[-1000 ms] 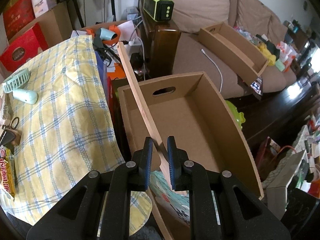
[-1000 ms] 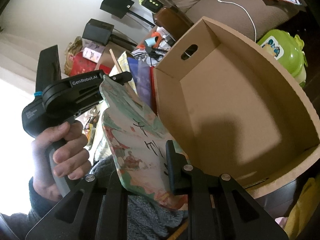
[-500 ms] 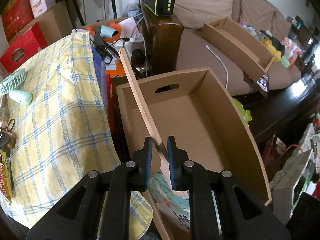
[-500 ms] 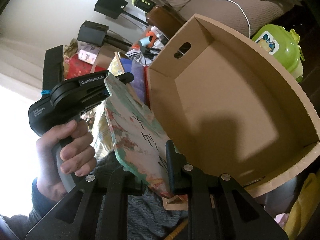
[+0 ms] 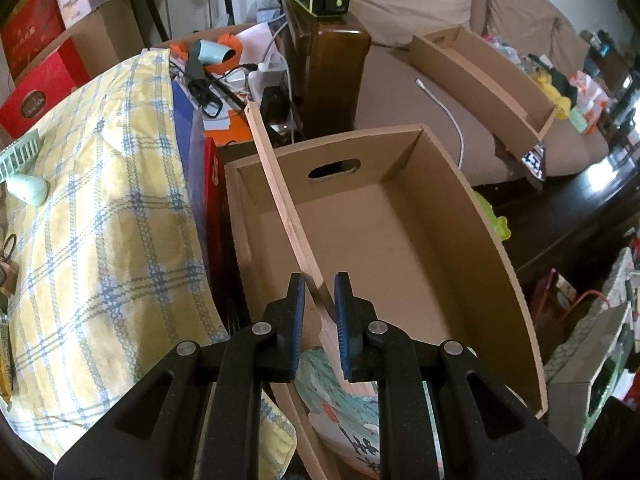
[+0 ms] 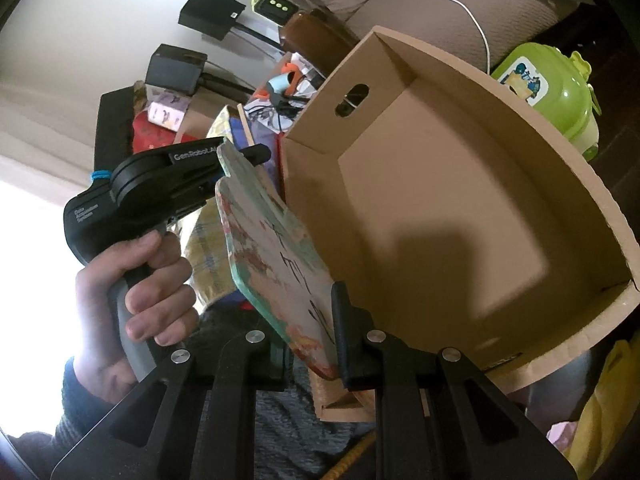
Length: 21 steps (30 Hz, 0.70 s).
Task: Organize objects
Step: 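Lower the spatula into the box with the left tool while the right tool lowers the fan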
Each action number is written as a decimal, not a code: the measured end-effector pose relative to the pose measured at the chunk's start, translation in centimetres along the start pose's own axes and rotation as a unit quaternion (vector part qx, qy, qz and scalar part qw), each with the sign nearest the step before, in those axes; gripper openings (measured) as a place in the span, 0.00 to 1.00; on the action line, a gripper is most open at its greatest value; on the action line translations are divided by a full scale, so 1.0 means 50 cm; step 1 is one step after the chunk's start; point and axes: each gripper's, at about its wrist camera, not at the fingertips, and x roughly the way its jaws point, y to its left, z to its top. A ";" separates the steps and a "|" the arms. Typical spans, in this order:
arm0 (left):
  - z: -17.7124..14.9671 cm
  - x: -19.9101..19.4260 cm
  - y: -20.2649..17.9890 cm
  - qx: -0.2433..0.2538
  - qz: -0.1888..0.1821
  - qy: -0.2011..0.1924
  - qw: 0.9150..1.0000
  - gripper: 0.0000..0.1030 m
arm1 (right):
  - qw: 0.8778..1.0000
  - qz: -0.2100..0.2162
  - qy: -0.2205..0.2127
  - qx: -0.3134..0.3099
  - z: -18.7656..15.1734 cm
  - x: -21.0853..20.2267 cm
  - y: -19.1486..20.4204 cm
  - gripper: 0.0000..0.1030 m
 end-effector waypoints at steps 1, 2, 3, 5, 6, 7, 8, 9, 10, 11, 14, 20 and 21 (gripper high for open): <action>0.000 0.003 -0.001 0.001 0.001 0.000 1.000 0.14 | 1.000 0.000 0.000 0.001 0.000 0.000 -0.001 0.15; -0.001 0.004 -0.002 0.001 0.002 0.001 1.000 0.14 | 1.000 0.000 0.000 0.002 0.001 0.001 -0.002 0.15; 0.000 0.005 -0.002 0.001 0.002 0.001 1.000 0.14 | 1.000 0.000 0.000 0.003 0.001 0.001 -0.004 0.15; 0.002 0.010 -0.003 0.000 0.002 0.004 1.000 0.13 | 1.000 0.000 0.000 0.005 0.002 0.001 -0.007 0.15; 0.002 0.012 -0.004 0.000 0.002 0.005 1.000 0.13 | 1.000 -0.001 0.000 0.006 0.002 0.002 -0.008 0.15; 0.003 0.015 -0.005 -0.001 0.003 0.006 1.000 0.13 | 1.000 -0.001 0.000 0.007 0.002 0.002 -0.010 0.15; 0.002 0.018 -0.006 -0.001 0.003 0.007 1.000 0.13 | 1.000 -0.003 0.000 0.007 0.002 0.002 -0.011 0.15; 0.002 0.021 -0.007 -0.001 0.004 0.008 1.000 0.13 | 1.000 -0.004 0.000 0.007 0.003 0.002 -0.013 0.16; 0.002 0.024 -0.009 -0.002 0.005 0.009 1.000 0.13 | 1.000 -0.007 -0.001 0.008 0.003 0.003 -0.014 0.16; 0.001 0.028 -0.010 -0.002 0.006 0.010 1.000 0.13 | 1.000 -0.010 0.000 0.008 0.003 0.004 -0.015 0.16; 0.001 0.038 -0.015 -0.002 0.008 0.011 1.000 0.13 | 1.000 -0.017 0.000 0.008 0.003 0.005 -0.017 0.16; 0.000 0.054 -0.021 0.000 0.012 0.017 1.000 0.13 | 1.000 -0.024 0.000 0.016 0.004 0.006 -0.025 0.19; 0.000 0.057 -0.022 0.000 0.012 0.018 1.000 0.13 | 1.000 -0.024 0.000 0.018 0.004 0.005 -0.026 0.20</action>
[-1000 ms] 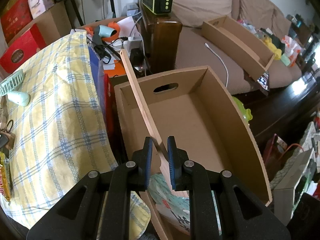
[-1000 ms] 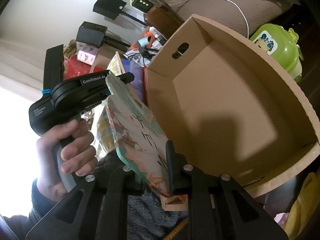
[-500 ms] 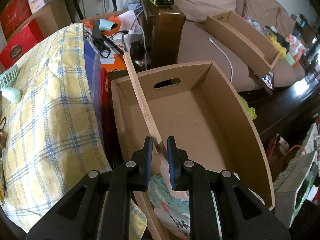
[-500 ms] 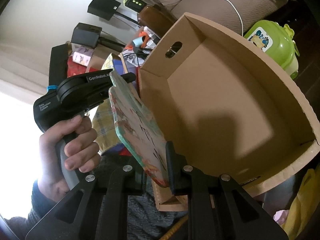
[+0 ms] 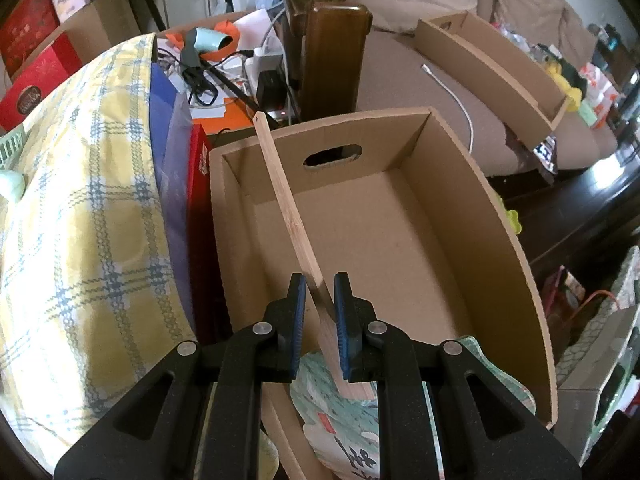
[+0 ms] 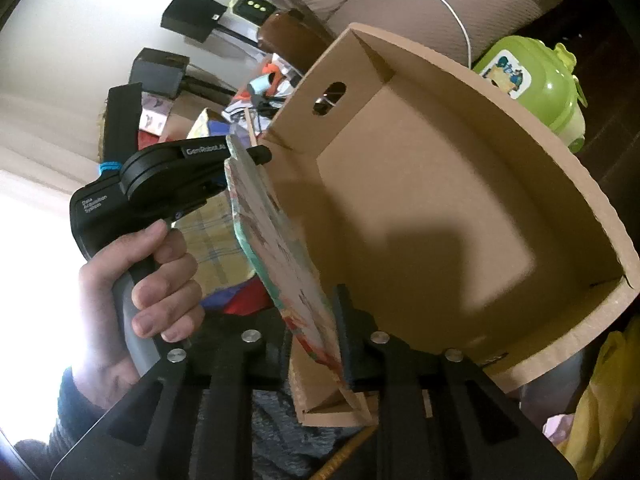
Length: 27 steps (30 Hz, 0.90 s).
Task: Organize objects
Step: 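Lower the spatula into the box with the left tool while the right tool lowers the fan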
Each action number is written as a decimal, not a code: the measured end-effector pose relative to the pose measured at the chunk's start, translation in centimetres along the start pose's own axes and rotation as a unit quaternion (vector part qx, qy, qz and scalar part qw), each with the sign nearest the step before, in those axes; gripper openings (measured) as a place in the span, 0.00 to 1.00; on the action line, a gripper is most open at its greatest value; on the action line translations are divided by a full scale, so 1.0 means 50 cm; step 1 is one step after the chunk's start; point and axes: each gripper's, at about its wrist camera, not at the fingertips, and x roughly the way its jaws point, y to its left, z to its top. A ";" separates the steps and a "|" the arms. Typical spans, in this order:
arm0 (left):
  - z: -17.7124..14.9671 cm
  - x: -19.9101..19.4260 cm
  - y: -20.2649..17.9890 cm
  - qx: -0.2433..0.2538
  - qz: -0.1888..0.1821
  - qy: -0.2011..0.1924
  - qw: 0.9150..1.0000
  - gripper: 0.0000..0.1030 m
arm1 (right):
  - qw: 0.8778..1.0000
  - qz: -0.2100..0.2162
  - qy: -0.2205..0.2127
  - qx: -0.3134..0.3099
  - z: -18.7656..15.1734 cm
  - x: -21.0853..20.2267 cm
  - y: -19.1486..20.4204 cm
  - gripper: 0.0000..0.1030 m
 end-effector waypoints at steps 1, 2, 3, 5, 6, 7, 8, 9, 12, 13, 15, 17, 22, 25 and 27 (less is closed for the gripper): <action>-0.001 0.004 -0.001 -0.001 0.000 0.001 1.000 0.13 | 1.000 0.000 0.000 0.002 0.000 0.000 -0.002 0.20; -0.001 0.007 -0.003 -0.001 0.000 0.002 1.000 0.13 | 1.000 -0.001 0.000 0.003 0.001 0.000 -0.004 0.20; -0.001 0.010 -0.004 0.000 0.001 0.004 1.000 0.13 | 1.000 -0.002 0.000 0.004 0.001 0.000 -0.005 0.21; -0.001 0.017 -0.007 0.002 0.007 0.007 1.000 0.13 | 1.000 -0.011 -0.003 0.008 0.003 -0.001 -0.010 0.22; -0.001 0.020 -0.008 0.003 0.008 0.008 1.000 0.13 | 1.000 -0.014 -0.003 0.011 0.003 -0.002 -0.014 0.23; -0.002 0.025 -0.008 0.003 0.008 0.011 1.000 0.13 | 1.000 -0.014 -0.003 0.014 0.004 -0.002 -0.017 0.24; -0.002 0.027 -0.008 0.003 0.007 0.012 1.000 0.14 | 1.000 -0.014 -0.003 0.017 0.004 -0.002 -0.020 0.24; -0.002 0.030 -0.009 0.004 0.009 0.014 1.000 0.14 | 1.000 -0.014 -0.002 0.017 0.005 -0.002 -0.021 0.24; -0.002 0.035 -0.010 0.006 0.010 0.019 1.000 0.14 | 1.000 -0.024 -0.003 0.016 0.008 -0.002 -0.023 0.28; -0.001 0.038 -0.012 0.009 0.012 0.021 1.000 0.14 | 0.999 -0.027 -0.003 0.018 0.008 -0.001 -0.025 0.30; -0.001 0.042 -0.014 0.010 0.012 0.023 1.000 0.14 | 0.999 -0.031 -0.002 0.024 0.009 0.000 -0.032 0.35; 0.000 0.048 -0.018 0.007 0.015 0.026 1.000 0.14 | 0.999 -0.035 -0.002 0.029 0.010 0.000 -0.035 0.35; 0.001 0.062 -0.032 0.011 0.020 0.027 0.999 0.12 | 0.998 -0.047 -0.002 0.029 0.011 -0.002 -0.038 0.35; 0.000 0.063 -0.045 0.026 0.028 0.020 0.999 0.12 | 0.997 -0.066 0.000 0.029 0.012 -0.003 -0.044 0.33; 0.000 0.065 -0.049 0.030 0.030 0.018 0.999 0.12 | 0.996 -0.080 -0.002 0.030 0.015 -0.006 -0.050 0.32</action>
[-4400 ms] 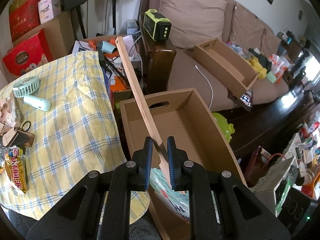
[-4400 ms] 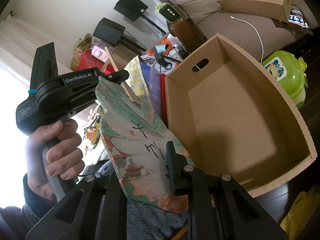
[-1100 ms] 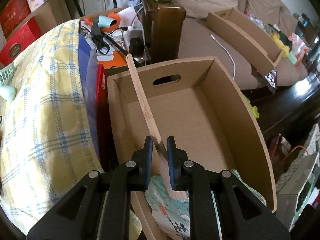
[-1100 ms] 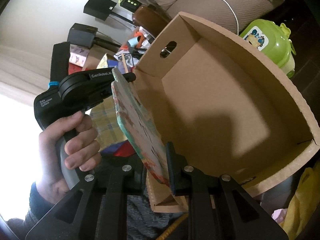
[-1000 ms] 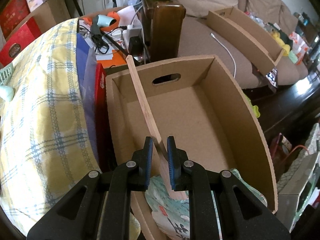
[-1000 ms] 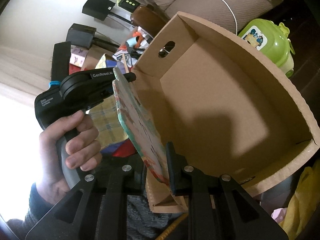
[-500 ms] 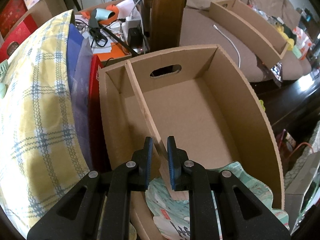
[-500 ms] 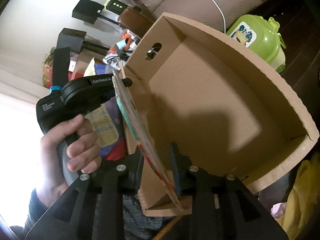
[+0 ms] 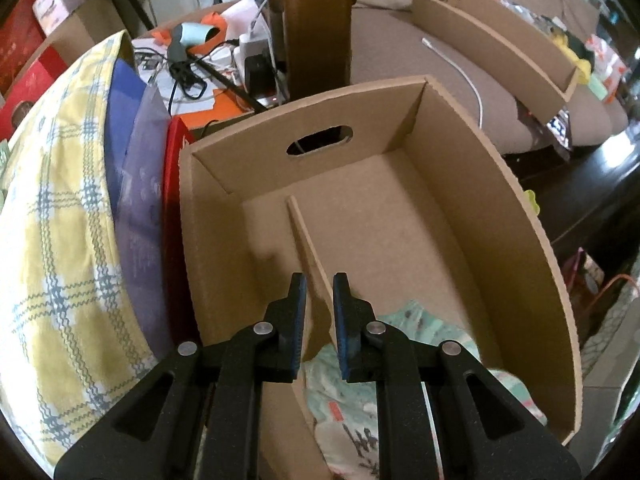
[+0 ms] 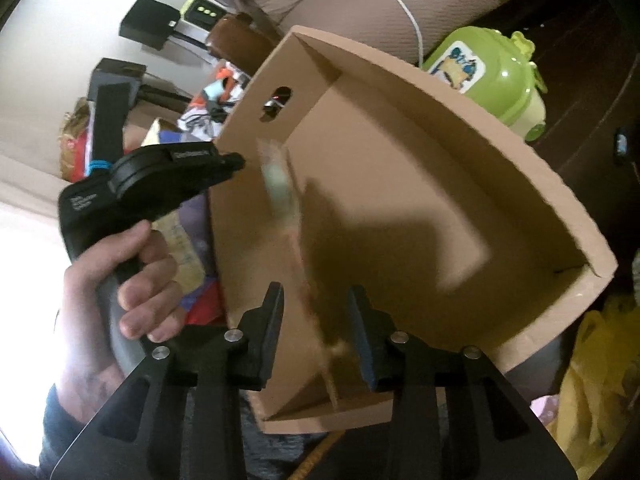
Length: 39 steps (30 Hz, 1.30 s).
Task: Organize objects
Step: 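Open the right tool to drop the paper fan into the box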
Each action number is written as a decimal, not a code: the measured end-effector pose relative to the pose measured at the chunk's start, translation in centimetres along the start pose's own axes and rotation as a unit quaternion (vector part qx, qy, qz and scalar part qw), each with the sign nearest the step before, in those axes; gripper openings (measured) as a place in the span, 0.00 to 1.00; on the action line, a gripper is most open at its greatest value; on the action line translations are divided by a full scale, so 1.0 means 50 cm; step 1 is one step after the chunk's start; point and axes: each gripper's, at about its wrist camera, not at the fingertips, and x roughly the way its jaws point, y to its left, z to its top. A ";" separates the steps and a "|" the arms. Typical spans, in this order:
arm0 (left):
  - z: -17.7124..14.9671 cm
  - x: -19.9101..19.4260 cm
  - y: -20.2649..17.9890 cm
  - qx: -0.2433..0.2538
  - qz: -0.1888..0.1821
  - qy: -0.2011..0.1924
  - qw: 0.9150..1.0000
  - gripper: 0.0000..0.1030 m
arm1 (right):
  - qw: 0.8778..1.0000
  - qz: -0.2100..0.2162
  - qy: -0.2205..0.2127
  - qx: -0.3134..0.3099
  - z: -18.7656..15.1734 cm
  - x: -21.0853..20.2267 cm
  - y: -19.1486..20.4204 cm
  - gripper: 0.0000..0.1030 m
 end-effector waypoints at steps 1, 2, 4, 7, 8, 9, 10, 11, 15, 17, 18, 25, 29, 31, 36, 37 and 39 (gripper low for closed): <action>-0.001 0.002 0.000 0.000 -0.001 0.001 1.000 0.12 | 1.000 -0.001 -0.001 0.003 0.001 -0.001 -0.004 0.32; -0.002 0.005 0.002 -0.002 -0.001 0.004 1.000 0.12 | 1.000 0.000 -0.001 0.005 0.001 -0.002 -0.007 0.32; -0.004 0.011 0.005 -0.003 -0.001 0.008 1.000 0.12 | 1.000 0.000 -0.002 0.004 0.001 -0.003 -0.006 0.30; -0.007 0.015 0.007 -0.003 0.001 0.011 1.000 0.12 | 1.000 -0.003 -0.003 0.005 0.001 -0.004 -0.007 0.30; -0.008 0.016 0.007 -0.002 0.001 0.011 1.000 0.12 | 1.000 -0.003 -0.004 0.007 0.002 -0.005 -0.008 0.30; -0.009 0.016 0.007 -0.001 0.002 0.011 1.000 0.12 | 1.000 -0.003 -0.005 0.009 0.002 -0.006 -0.010 0.30; -0.011 0.017 0.004 0.003 0.005 0.012 1.000 0.12 | 1.000 -0.007 -0.006 0.012 0.002 -0.006 -0.012 0.29; -0.012 0.017 0.003 0.005 0.006 0.012 1.000 0.12 | 1.000 -0.009 -0.007 0.015 0.003 -0.006 -0.013 0.30; -0.016 0.018 -0.005 0.015 0.010 0.011 1.000 0.12 | 1.000 -0.013 -0.015 0.023 0.006 -0.010 -0.018 0.32; -0.019 0.019 -0.004 0.016 0.005 0.012 1.000 0.12 | 0.999 -0.027 -0.024 0.022 0.007 -0.016 -0.019 0.36; -0.020 0.019 -0.004 0.015 0.004 0.013 1.000 0.12 | 0.999 -0.034 -0.027 0.021 0.008 -0.017 -0.018 0.37; -0.022 0.020 -0.002 0.014 0.007 0.017 1.000 0.12 | 0.998 -0.050 -0.037 0.019 0.011 -0.023 -0.025 0.42; -0.025 0.020 -0.004 0.016 0.010 0.018 1.000 0.12 | 0.998 -0.048 -0.038 0.019 0.011 -0.025 -0.026 0.42; -0.028 0.021 -0.005 0.019 0.013 0.017 1.000 0.12 | 0.998 -0.048 -0.039 0.020 0.010 -0.026 -0.027 0.42; -0.037 0.020 -0.010 0.035 0.024 0.011 0.999 0.13 | 0.997 -0.058 -0.045 0.021 0.013 -0.030 -0.027 0.42; -0.038 0.018 -0.012 0.037 0.024 0.009 0.999 0.13 | 0.997 -0.057 -0.046 0.022 0.014 -0.031 -0.029 0.42; -0.039 0.015 -0.015 0.041 0.025 0.004 0.999 0.13 | 0.997 -0.057 -0.046 0.023 0.014 -0.032 -0.029 0.42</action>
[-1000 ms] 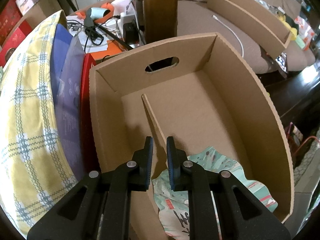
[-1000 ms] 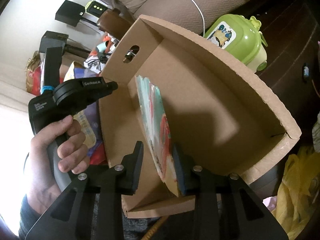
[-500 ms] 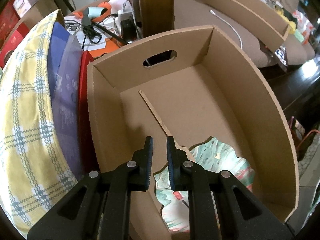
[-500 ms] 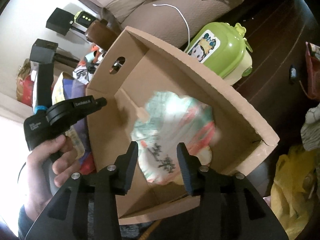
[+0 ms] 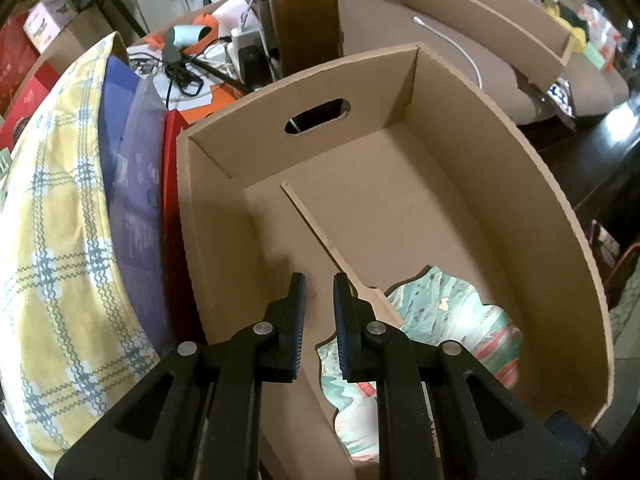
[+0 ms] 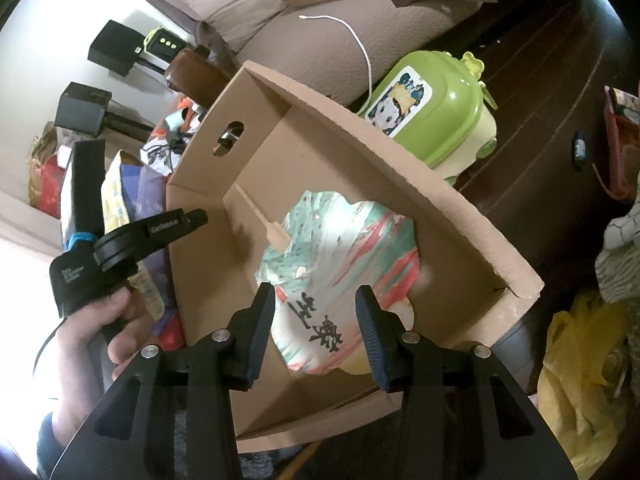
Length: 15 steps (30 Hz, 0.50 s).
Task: Organize objects
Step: 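Open the left tool to release the wooden spatula into the box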
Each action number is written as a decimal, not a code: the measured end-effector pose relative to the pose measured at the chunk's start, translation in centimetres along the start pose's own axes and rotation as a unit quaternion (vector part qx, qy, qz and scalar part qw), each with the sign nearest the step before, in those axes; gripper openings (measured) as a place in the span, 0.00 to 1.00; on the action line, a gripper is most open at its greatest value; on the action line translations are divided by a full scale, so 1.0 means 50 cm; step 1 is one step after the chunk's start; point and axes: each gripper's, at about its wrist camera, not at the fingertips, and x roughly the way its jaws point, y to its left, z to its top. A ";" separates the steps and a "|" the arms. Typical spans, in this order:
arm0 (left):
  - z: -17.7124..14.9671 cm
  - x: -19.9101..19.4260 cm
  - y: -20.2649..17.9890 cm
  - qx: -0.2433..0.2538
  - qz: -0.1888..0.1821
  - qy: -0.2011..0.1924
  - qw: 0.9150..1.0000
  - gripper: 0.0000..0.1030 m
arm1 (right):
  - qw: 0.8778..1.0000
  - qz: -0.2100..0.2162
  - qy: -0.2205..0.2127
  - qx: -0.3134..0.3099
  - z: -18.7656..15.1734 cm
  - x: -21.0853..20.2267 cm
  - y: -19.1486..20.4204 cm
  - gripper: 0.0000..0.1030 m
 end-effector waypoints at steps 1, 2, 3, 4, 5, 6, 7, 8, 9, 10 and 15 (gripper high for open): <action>-0.001 -0.002 -0.002 0.002 0.000 -0.002 1.000 0.13 | 1.000 -0.001 0.000 -0.001 0.000 0.000 0.001 0.42; -0.001 -0.002 -0.002 0.002 -0.001 -0.002 1.000 0.14 | 1.000 -0.001 0.000 -0.002 0.001 0.000 -0.001 0.42; -0.003 -0.004 -0.003 0.003 -0.002 -0.002 1.000 0.17 | 1.000 -0.002 0.000 -0.003 0.001 0.000 -0.002 0.42; -0.005 -0.006 -0.003 0.004 -0.001 -0.004 1.000 0.18 | 1.000 -0.002 0.001 -0.003 0.001 0.000 -0.002 0.42; -0.007 -0.008 -0.003 0.006 0.000 -0.005 1.000 0.21 | 1.000 -0.001 0.001 -0.003 0.002 0.000 -0.004 0.42; -0.007 -0.009 -0.003 0.008 0.000 -0.007 1.000 0.24 | 1.000 -0.001 0.000 -0.002 0.002 -0.001 -0.005 0.42; -0.008 -0.011 -0.004 0.012 0.002 -0.010 1.000 0.25 | 1.000 -0.002 0.000 -0.003 0.001 0.000 -0.003 0.42; -0.010 -0.014 -0.006 0.019 0.005 -0.014 1.000 0.27 | 1.000 -0.002 0.000 -0.002 0.001 0.000 -0.004 0.43; -0.012 -0.016 -0.008 0.023 0.007 -0.017 1.000 0.30 | 1.000 -0.002 0.000 -0.002 0.001 0.000 -0.004 0.43; -0.013 -0.018 -0.009 0.027 0.008 -0.019 0.999 0.31 | 1.000 -0.002 0.000 -0.002 0.001 -0.001 -0.003 0.43; -0.018 -0.034 -0.016 0.040 -0.011 -0.032 0.999 0.33 | 1.000 -0.012 -0.002 -0.006 0.002 -0.002 -0.004 0.43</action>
